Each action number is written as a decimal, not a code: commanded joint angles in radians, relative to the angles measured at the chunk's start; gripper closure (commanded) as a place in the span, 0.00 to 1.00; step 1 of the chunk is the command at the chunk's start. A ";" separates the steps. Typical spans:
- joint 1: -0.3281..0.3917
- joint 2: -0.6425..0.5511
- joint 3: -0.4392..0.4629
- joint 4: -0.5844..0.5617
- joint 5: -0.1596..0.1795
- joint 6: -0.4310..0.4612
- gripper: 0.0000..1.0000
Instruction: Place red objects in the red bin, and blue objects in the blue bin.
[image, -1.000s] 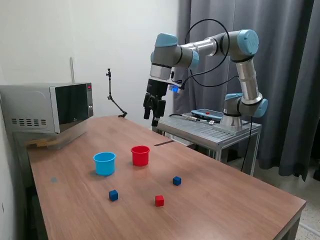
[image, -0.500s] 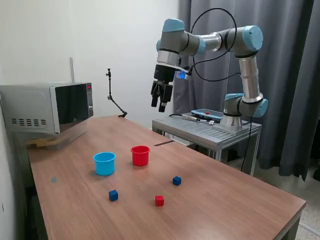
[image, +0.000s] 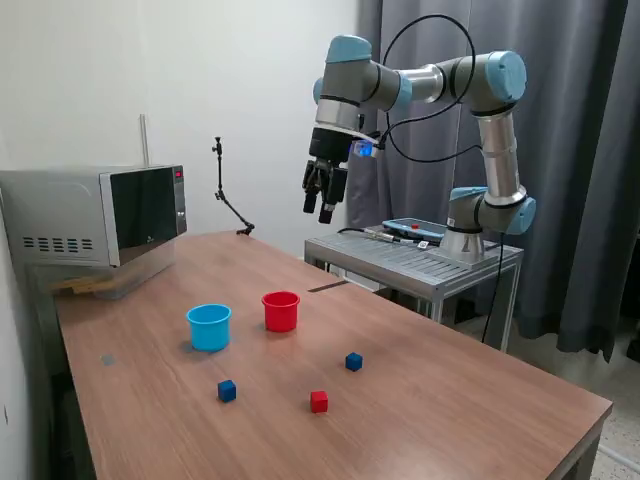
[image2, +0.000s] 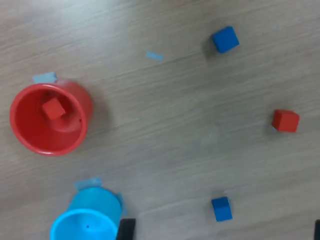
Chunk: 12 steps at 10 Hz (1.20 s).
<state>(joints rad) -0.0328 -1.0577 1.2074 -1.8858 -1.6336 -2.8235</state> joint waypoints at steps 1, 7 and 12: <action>0.011 0.045 -0.005 -0.001 0.001 -0.004 0.00; 0.020 0.198 -0.094 -0.007 0.006 0.003 0.00; 0.083 0.317 -0.172 -0.016 0.040 -0.004 0.00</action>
<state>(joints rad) 0.0238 -0.7764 1.0601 -1.8987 -1.5967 -2.8265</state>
